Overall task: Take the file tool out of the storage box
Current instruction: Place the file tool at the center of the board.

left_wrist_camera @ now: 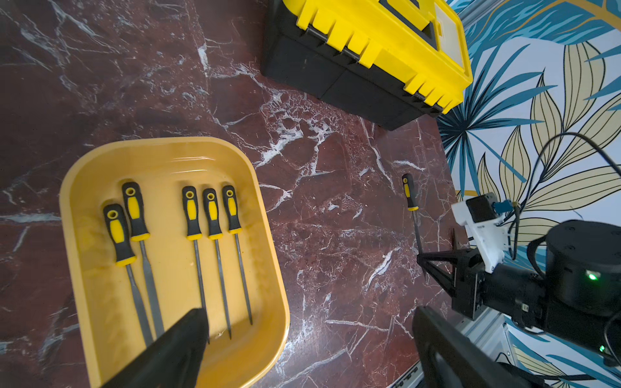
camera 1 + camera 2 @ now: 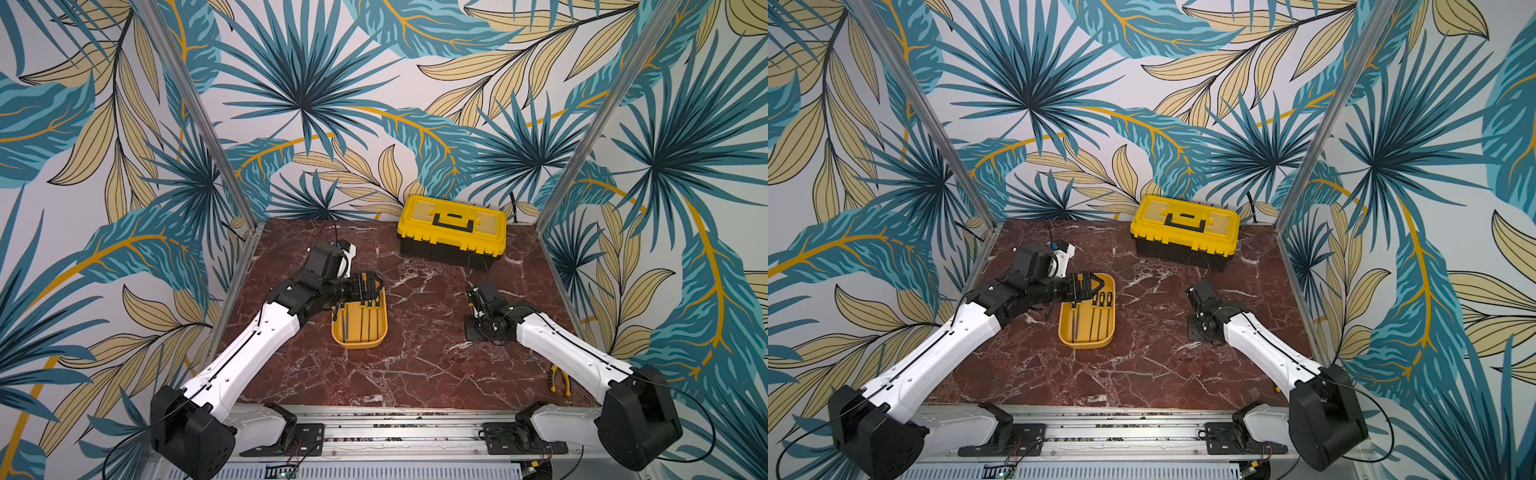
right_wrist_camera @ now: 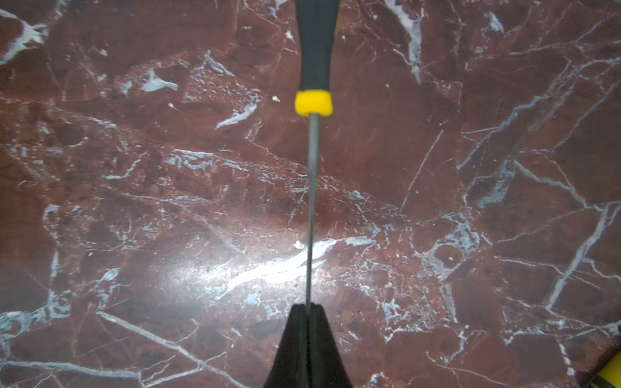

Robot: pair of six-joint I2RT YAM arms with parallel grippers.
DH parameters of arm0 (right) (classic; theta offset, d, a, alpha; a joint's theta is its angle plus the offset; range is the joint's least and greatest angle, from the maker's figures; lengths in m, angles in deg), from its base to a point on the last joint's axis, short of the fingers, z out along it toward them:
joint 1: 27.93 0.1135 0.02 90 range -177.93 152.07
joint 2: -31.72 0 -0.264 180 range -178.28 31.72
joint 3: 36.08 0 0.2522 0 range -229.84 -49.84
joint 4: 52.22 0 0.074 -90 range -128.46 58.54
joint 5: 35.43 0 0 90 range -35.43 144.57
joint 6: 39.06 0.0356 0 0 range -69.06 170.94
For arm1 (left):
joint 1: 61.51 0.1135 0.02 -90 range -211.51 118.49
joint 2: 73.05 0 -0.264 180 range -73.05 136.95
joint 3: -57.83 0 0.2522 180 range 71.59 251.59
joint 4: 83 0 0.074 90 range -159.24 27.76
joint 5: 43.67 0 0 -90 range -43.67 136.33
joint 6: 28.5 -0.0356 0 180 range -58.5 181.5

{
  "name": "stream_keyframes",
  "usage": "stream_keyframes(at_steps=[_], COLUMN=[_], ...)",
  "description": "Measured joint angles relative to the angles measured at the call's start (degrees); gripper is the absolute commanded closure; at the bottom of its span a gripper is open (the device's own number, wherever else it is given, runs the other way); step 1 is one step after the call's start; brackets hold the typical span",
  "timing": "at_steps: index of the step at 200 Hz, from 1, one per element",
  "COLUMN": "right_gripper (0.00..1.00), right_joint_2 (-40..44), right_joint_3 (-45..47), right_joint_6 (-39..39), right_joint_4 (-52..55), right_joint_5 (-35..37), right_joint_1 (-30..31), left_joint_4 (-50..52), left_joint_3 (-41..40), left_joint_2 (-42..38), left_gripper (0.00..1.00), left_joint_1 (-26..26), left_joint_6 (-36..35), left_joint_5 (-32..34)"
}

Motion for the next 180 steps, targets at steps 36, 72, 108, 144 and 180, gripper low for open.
stream_keyframes(at_steps=[36,72,108,144,180], right_gripper=[1.00,1.00,1.00,1.00,1.00], right_joint_2=[-4.0,-9.2,-13.9,-17.1,-19.7], right_joint_3=[-1.7,-3.5,-5.9,-7.6,-8.8], right_joint_6=[-2.3,-4.4,-6.4,-8.1,-9.2], right_joint_4=[0.0,-0.1,-0.2,-0.3,-0.4], right_joint_5=[-0.4,-2.2,-3.9,-4.6,-5.1], right_joint_1=[-2.7,-6.1,-8.5,-9.4,-10.1], left_joint_4=[-0.6,-2.8,-4.8,-6.0,-6.3], left_joint_3=[-2.1,-5.2,-6.8,-8.7,-9.2], left_joint_2=[0.0,-0.9,-1.6,-2.2,-2.3], left_gripper=[0.00,0.00,0.00,0.00,0.00], left_joint_1=[0.0,0.0,0.0,0.0,0.0], left_joint_6=[-0.2,0.0,0.1,0.0,0.0], left_joint_5=[-0.6,-1.3,-2.2,-2.3,-2.3])
